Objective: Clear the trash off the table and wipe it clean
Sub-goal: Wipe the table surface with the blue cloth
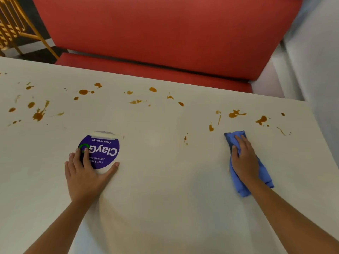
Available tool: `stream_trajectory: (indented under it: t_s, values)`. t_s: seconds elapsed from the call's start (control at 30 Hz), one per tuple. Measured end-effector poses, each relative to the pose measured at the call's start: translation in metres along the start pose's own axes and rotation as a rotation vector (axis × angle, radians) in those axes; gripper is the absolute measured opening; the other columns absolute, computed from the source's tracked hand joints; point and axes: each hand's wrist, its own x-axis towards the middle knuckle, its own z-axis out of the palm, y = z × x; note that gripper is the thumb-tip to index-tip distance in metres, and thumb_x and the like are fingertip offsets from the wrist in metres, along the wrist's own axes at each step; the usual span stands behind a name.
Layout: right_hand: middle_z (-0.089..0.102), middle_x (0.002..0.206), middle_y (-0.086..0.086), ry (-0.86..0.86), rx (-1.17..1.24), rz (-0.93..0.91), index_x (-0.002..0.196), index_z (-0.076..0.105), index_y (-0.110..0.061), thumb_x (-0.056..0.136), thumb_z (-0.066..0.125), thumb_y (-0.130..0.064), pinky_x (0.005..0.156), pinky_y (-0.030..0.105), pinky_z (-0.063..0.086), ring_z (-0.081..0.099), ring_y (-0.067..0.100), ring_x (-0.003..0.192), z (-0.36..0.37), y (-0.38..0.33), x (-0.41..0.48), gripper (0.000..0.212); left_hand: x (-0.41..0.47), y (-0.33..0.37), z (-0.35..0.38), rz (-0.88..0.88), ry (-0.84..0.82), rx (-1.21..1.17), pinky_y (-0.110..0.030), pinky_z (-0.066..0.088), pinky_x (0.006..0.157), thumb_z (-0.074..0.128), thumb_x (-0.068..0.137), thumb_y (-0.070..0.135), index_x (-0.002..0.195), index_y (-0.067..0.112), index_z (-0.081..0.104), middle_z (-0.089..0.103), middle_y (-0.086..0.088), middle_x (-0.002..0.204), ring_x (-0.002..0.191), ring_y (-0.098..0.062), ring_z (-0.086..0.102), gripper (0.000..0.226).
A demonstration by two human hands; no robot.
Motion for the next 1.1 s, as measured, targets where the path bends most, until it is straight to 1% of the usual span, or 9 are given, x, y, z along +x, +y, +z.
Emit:
stream_trajectory:
  t_s: [0.13, 0.33, 0.47, 0.6, 0.7, 0.83, 0.87, 0.97, 1.1]
  values:
    - [0.026, 0.152, 0.01, 0.04, -0.075, 0.108, 0.141, 0.034, -0.011, 0.098, 0.037, -0.016, 0.109, 0.044, 0.026, 0.019, 0.031, 0.14, 0.028, -0.037, 0.021, 0.044, 0.0, 0.002, 0.0, -0.006, 0.023, -0.007, -0.044, 0.009, 0.116, 0.033, 0.057, 0.085, 0.142, 0.005, 0.029, 0.027, -0.016, 0.149, 0.14, -0.033, 0.018, 0.117]
    - [0.029, 0.15, 0.006, -0.039, -0.085, -0.057, 0.14, 0.039, -0.015, 0.097, 0.038, -0.018, 0.104, 0.04, 0.039, 0.021, 0.027, 0.141, 0.083, -0.115, 0.003, 0.043, 0.001, 0.004, -0.001, -0.013, 0.01, -0.004, -0.043, 0.008, 0.117, 0.033, 0.057, 0.085, 0.143, 0.006, 0.028, 0.025, -0.014, 0.15, 0.141, -0.031, 0.016, 0.117]
    - [0.036, 0.147, 0.004, -0.099, 0.0, -0.259, 0.135, 0.047, -0.015, 0.095, 0.044, -0.017, 0.107, 0.032, 0.036, 0.028, 0.024, 0.139, 0.089, -0.122, -0.028, 0.04, 0.001, 0.004, -0.002, -0.01, 0.012, -0.021, -0.043, 0.008, 0.116, 0.033, 0.056, 0.085, 0.142, 0.006, 0.028, 0.026, -0.014, 0.15, 0.141, -0.032, 0.016, 0.117]
    - [0.041, 0.145, 0.001, -0.221, 0.003, -0.414, 0.135, 0.047, -0.021, 0.092, 0.033, -0.038, 0.104, 0.012, 0.025, 0.037, 0.017, 0.134, 0.06, -0.084, -0.036, 0.048, 0.002, 0.003, -0.001, -0.01, 0.018, -0.024, -0.043, 0.008, 0.117, 0.033, 0.057, 0.085, 0.142, 0.006, 0.029, 0.026, -0.014, 0.15, 0.141, -0.031, 0.016, 0.117]
    - [0.04, 0.145, -0.002, -0.206, 0.025, -0.368, 0.135, 0.045, -0.025, 0.095, 0.044, -0.026, 0.105, 0.012, 0.024, 0.035, 0.015, 0.136, 0.041, -0.059, -0.028, 0.04, 0.002, 0.003, -0.002, -0.008, 0.003, -0.026, -0.042, 0.008, 0.117, 0.032, 0.057, 0.086, 0.143, 0.007, 0.027, 0.025, -0.014, 0.151, 0.141, -0.031, 0.015, 0.117]
    - [0.04, 0.145, 0.001, -0.08, 0.025, -0.205, 0.133, 0.049, -0.016, 0.095, 0.046, -0.011, 0.099, 0.008, 0.022, 0.036, 0.019, 0.135, 0.043, -0.061, -0.012, 0.038, 0.001, 0.002, -0.002, -0.003, 0.006, -0.019, -0.043, 0.009, 0.117, 0.032, 0.059, 0.085, 0.143, 0.005, 0.028, 0.027, -0.015, 0.15, 0.141, -0.032, 0.017, 0.116]
    - [0.039, 0.146, 0.002, -0.044, 0.009, -0.165, 0.134, 0.048, -0.014, 0.095, 0.045, -0.011, 0.1, 0.011, 0.025, 0.034, 0.02, 0.136, 0.047, -0.067, -0.009, 0.039, 0.001, 0.002, -0.002, -0.002, 0.005, -0.015, -0.043, 0.009, 0.116, 0.032, 0.059, 0.085, 0.142, 0.005, 0.029, 0.027, -0.015, 0.15, 0.141, -0.032, 0.018, 0.116]
    - [0.03, 0.15, 0.004, 0.018, -0.054, 0.008, 0.139, 0.04, -0.015, 0.098, 0.038, -0.015, 0.105, 0.038, 0.034, 0.024, 0.025, 0.14, 0.067, -0.097, -0.001, 0.042, 0.001, 0.002, -0.001, 0.001, 0.003, -0.006, -0.043, 0.009, 0.117, 0.031, 0.06, 0.085, 0.142, 0.005, 0.029, 0.027, -0.015, 0.15, 0.141, -0.032, 0.017, 0.116]
    - [0.026, 0.152, 0.006, -0.012, -0.122, 0.003, 0.141, 0.037, -0.016, 0.098, 0.036, -0.017, 0.103, 0.043, 0.038, 0.021, 0.028, 0.14, 0.101, -0.148, -0.004, 0.043, 0.001, 0.001, -0.001, 0.002, 0.008, -0.007, -0.043, 0.007, 0.117, 0.03, 0.06, 0.086, 0.143, 0.005, 0.028, 0.026, -0.015, 0.15, 0.141, -0.032, 0.016, 0.115]
